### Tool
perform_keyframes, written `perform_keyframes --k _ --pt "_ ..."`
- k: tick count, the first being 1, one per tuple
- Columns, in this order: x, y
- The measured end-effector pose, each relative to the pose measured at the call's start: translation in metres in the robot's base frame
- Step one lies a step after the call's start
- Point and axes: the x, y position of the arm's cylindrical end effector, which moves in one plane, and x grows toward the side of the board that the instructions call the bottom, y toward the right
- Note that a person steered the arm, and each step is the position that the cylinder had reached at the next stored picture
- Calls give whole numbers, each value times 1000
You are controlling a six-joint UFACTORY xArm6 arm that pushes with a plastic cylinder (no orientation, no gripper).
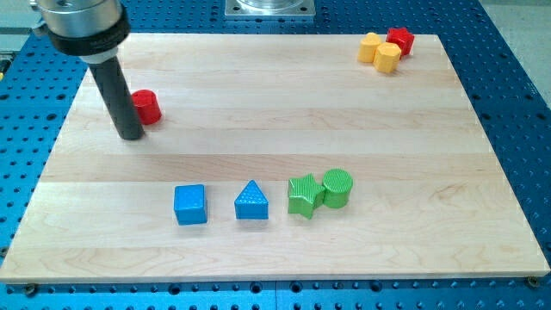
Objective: Move the red circle to the bottom of the yellow hexagon
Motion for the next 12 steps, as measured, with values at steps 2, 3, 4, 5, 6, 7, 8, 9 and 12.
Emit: perform_keyframes --k 2,3,4,5,6,7,8,9,12 --pt "-61 102" --pt "-68 107" --pt "-50 52" --pt "-28 96" --pt "-37 203" --pt "-37 260" --pt "-22 227" --pt "13 232" --pt "-65 320"
